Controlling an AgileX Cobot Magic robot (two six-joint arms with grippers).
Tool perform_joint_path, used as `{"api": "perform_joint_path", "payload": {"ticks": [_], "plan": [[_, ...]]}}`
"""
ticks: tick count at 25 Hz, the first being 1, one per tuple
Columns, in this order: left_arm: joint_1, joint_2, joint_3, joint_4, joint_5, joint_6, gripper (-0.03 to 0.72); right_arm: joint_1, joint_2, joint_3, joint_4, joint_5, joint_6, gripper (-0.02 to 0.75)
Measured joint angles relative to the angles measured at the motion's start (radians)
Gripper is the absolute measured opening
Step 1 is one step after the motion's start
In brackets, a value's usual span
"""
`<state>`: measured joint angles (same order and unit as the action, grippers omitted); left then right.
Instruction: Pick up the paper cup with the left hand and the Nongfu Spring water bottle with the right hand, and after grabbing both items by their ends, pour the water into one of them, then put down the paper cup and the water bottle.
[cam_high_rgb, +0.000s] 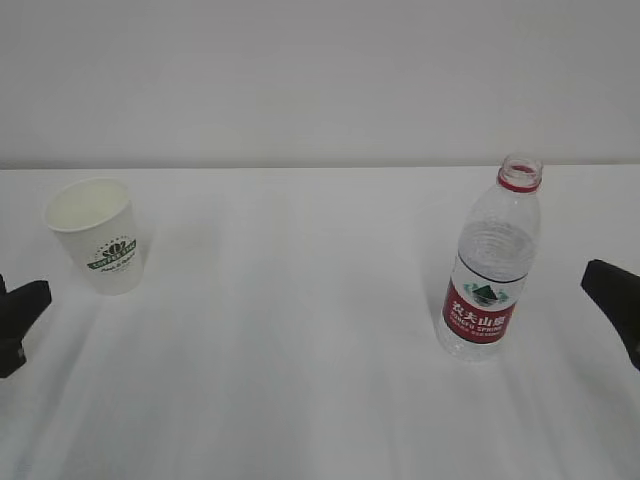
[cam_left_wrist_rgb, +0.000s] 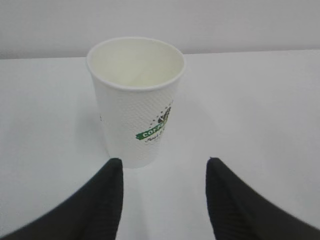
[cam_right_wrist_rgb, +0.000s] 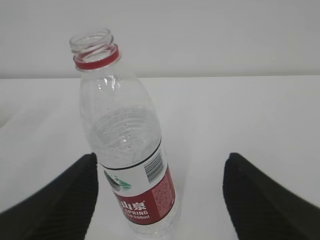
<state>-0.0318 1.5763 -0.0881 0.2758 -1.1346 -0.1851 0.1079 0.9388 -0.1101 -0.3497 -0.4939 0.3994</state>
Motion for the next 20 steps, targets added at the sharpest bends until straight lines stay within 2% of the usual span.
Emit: {"api": "perform_joint_path", "payload": {"ticks": [8,20], "plan": [[0.0,0.008,0.0,0.06,-0.007,0.0,0.392,0.0,0.015,0.002,-0.006,-0.012,0.003,0.587],[0.0,0.016,0.0,0.112,-0.007,0.0,0.392,0.0,0.289,0.002,-0.069,-0.234,0.003,0.587]]}}
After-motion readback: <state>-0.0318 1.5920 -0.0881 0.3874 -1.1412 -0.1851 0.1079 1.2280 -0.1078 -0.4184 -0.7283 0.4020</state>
